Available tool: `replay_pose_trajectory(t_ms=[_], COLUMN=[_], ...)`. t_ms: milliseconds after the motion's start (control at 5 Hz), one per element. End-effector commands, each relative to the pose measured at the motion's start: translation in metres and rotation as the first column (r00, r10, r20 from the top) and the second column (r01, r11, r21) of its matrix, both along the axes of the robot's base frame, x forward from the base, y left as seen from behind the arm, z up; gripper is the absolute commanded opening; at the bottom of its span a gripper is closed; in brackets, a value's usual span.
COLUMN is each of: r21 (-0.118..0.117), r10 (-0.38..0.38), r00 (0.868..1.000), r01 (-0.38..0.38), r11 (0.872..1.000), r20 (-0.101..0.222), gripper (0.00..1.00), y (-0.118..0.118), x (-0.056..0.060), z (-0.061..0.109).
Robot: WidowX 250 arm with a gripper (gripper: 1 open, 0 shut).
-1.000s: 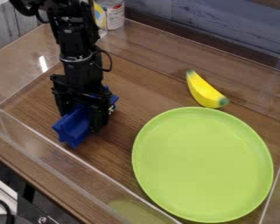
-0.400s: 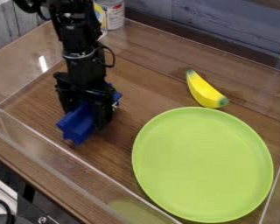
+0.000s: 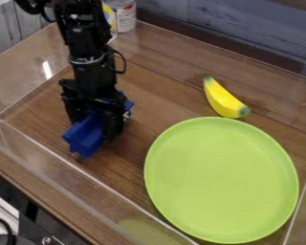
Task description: Remove the blue object from inside the green plate and put it on the table
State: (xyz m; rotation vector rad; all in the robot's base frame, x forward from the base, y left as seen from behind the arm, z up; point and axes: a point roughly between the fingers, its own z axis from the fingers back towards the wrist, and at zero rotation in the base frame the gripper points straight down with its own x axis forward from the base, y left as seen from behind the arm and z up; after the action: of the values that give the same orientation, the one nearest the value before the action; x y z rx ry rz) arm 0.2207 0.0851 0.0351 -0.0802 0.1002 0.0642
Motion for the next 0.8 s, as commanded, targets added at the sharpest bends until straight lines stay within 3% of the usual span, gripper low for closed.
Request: replay_pose_trajectory(t_ms=[0, 400, 600], r21=[0.020, 0.014, 0.011], r10=[-0.008, -0.006, 0.000], r00=[0.998, 0.999, 0.997], r01=[0.007, 0.006, -0.001], r11=[1.000, 1.000, 1.000], r20=[0.058, 0.052, 0.071], gripper=[1.00, 1.00, 1.00], y=[0.001, 0.000, 0.003], x=[0.010, 0.009, 0.008], z=[0.012, 0.010, 0.026])
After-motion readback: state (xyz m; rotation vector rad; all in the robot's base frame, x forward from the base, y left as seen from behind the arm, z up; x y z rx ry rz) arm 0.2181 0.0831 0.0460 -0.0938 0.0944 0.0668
